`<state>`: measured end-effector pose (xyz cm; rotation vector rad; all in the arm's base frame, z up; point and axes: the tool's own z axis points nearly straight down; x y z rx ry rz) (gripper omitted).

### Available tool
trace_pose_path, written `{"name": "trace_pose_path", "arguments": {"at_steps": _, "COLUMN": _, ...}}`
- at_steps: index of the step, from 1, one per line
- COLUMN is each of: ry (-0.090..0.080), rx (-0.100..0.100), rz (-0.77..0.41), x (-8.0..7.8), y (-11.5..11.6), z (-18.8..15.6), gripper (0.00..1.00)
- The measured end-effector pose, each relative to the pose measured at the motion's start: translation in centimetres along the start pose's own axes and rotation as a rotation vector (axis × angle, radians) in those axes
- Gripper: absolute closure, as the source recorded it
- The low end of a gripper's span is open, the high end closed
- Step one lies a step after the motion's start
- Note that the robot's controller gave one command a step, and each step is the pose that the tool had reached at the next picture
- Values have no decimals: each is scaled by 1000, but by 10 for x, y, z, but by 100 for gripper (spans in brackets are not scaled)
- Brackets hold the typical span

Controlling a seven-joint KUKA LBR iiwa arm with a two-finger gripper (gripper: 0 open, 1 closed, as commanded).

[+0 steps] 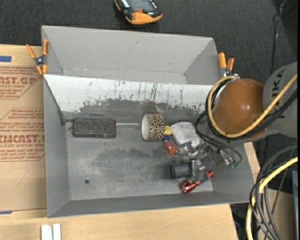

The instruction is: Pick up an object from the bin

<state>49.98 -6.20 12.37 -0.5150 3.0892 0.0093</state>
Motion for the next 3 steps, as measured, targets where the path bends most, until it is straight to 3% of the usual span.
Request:
{"name": "trace_pose_path", "arguments": {"at_steps": 2, "ry": -1, "rx": 0, "rz": 0, "x": -1, "y": 1, "z": -51, "gripper": 100}}
{"name": "trace_pose_path", "arguments": {"at_steps": 3, "ry": 0, "rx": 0, "rz": 0, "x": -1, "y": 1, "z": -60, "gripper": 100}}
